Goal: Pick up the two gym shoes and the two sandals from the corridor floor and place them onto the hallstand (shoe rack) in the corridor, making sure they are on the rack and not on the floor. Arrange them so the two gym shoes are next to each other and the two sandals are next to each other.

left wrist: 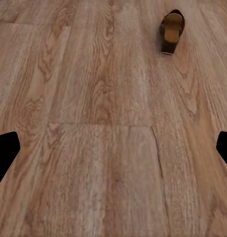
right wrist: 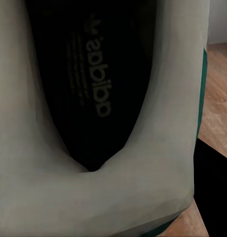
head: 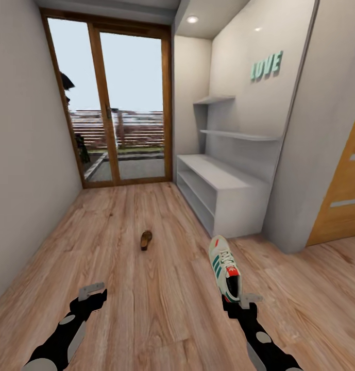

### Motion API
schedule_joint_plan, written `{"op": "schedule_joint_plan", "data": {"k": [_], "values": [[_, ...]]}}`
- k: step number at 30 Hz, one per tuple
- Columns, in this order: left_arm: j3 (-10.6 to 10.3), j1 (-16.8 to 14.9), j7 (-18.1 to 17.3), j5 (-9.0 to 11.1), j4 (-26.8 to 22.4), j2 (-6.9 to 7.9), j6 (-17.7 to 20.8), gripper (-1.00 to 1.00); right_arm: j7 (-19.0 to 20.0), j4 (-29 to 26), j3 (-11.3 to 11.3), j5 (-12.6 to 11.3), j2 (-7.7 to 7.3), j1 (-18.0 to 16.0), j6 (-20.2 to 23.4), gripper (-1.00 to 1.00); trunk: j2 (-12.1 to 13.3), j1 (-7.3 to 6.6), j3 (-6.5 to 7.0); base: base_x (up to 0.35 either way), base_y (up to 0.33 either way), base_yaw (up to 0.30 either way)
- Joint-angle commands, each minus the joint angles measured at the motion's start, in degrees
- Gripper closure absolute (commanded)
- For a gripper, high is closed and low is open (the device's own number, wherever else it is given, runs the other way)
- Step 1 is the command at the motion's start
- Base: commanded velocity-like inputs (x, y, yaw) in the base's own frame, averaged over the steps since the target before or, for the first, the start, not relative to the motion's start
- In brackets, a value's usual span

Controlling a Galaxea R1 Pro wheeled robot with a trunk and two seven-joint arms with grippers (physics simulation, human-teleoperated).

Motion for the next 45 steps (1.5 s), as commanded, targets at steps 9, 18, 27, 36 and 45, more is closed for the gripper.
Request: {"op": "schedule_joint_plan", "data": {"k": [9, 18, 27, 36, 45], "values": [[0.08, -0.04, -0.01, 0.05, 0.06, -0.01, -0.2, -1.0, -0.06, 0.03, 0.01, 0.0, 0.0, -0.04, -0.18, 1.0, -0.02, 0.02, -0.05, 0.336, 0.128, 0.0], [0.08, -0.04, 0.01, 0.08, 0.06, -0.01, -0.2, -1.0, -0.06, 0.03, 0.01, 0.0, 0.0, -0.04, -0.18, 1.0, -0.02, 0.02, -0.05, 0.331, 0.133, -0.1], [0.08, -0.04, 0.0, 0.08, 0.06, -0.01, -0.2, -1.0, -0.06, 0.03, 0.01, 0.0, 0.0, -0.04, -0.23, 1.0, -0.02, 0.02, -0.05, 0.327, 0.138, -0.24], [0.08, -0.05, -0.01, 0.05, 0.06, -0.02, -0.2, -1.0, -0.1, -0.03, 0.1, 0.58, 0.0, -0.04, -10.88, 1.0, -0.02, 0.02, -0.05, 0.324, 0.141, -0.013], [0.08, -0.04, 0.0, -0.01, 0.06, -0.02, -0.2, -1.0, -0.12, -0.05, 0.1, 0.44, 0.0, -0.04, -13.37, 1.0, -0.02, 0.02, -0.05, 0.324, 0.141, 0.0]]}}
